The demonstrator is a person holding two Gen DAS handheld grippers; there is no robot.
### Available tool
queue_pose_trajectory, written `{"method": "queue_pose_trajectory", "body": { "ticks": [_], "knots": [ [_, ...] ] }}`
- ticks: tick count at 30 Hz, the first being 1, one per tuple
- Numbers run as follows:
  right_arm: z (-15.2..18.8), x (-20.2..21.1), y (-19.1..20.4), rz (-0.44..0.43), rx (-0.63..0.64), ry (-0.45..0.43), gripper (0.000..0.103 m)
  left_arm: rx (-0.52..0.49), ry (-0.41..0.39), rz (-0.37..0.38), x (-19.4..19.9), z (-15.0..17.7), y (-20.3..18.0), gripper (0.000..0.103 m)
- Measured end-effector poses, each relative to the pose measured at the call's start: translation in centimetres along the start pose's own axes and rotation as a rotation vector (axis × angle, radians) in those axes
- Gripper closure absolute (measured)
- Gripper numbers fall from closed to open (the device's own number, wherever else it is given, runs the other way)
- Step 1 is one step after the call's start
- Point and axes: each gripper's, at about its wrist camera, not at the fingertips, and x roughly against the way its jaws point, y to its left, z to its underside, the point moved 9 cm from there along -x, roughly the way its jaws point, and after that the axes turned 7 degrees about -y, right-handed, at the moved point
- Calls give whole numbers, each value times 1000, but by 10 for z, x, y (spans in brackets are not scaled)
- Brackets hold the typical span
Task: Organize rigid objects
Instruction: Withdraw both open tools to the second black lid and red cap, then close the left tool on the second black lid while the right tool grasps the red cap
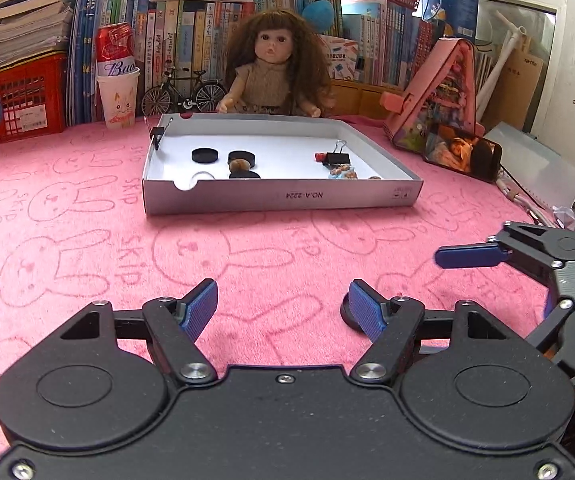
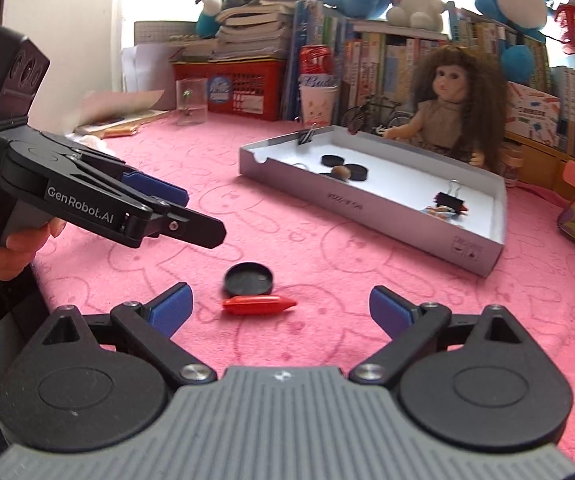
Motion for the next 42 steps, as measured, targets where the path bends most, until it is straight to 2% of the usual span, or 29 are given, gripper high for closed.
{"method": "queue_pose_trajectory", "body": {
  "ticks": [5,8,11,14,16,18,23,32,36,42],
  "knots": [
    [3,-9,1,19,-12,18,13,-20,-9,-5,3,1,-1,33],
    [6,-10,1,4,-32,26,16,-17,-7,-2,4,3,-1,33],
    [6,-9,4,-17,-38,21,24,-10,0,-1,5,6,0,33],
    [5,-9,6,-38,-49,17,34,-5,4,4,5,8,0,33],
    [4,-8,7,-43,-57,12,48,-3,5,9,6,9,0,33],
    [3,-7,6,-40,-66,9,53,-4,6,13,6,10,-1,33],
    [4,-3,1,-17,-77,1,54,-14,6,27,4,11,-6,33],
    [3,9,-25,129,-107,-35,53,-83,-10,65,-1,17,-30,35],
    [6,16,-36,200,-119,-45,53,-120,-22,64,-6,21,-44,38],
    [13,21,-45,240,-154,-43,52,-151,-23,43,-16,25,-56,41]
  ]
}}
